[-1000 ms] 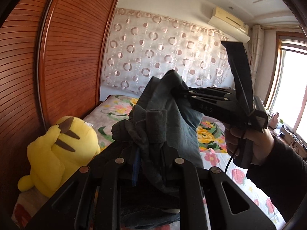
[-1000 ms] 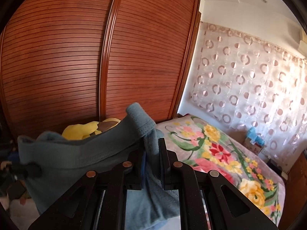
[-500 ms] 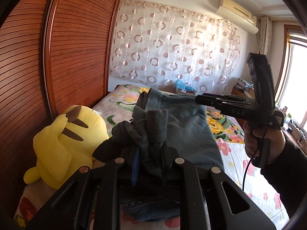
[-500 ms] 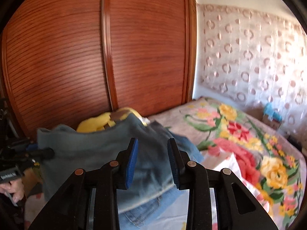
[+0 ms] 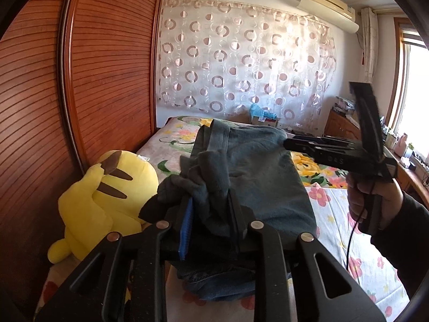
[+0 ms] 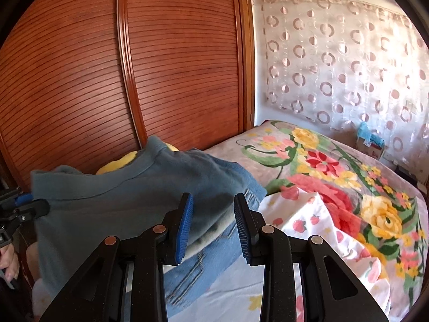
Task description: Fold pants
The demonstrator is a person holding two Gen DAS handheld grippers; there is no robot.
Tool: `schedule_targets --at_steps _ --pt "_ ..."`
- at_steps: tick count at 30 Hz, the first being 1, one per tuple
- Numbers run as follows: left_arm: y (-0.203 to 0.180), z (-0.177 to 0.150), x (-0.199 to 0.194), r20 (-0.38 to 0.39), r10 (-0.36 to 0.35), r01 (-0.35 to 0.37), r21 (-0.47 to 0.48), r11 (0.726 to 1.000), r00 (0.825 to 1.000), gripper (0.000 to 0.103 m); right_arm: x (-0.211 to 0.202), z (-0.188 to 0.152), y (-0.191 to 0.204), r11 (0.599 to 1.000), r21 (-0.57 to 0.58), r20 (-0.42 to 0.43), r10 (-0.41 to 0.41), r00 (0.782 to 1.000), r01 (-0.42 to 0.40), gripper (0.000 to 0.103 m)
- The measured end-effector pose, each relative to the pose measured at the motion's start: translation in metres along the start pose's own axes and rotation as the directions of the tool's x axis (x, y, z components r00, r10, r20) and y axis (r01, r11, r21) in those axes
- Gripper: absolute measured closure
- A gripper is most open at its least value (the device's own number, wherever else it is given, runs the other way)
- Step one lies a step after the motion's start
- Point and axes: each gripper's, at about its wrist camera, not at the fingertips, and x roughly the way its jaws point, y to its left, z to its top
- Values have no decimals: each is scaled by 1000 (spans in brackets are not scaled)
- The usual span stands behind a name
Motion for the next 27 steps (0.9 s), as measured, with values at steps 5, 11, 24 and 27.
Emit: schedule_targets --at_steps 5,11,24,27 --pt "-2 1 -9 23 4 -5 31 1000 1000 54 -13 -16 19 1000 0 18 6 1000 -6 70" --pt "-2 0 -18 15 16 -17 45 999 1000 29 -33 -28 33 1000 -2 40 21 999 -21 70" --pt "-7 -10 -34 3 4 -4 70 998 1000 9 -56 -44 53 1000 -3 59 26 998 -26 70" --pt "-12 -13 -39 1 -4 4 79 997 1000 9 -62 -46 55 1000 0 57 8 998 -8 70"
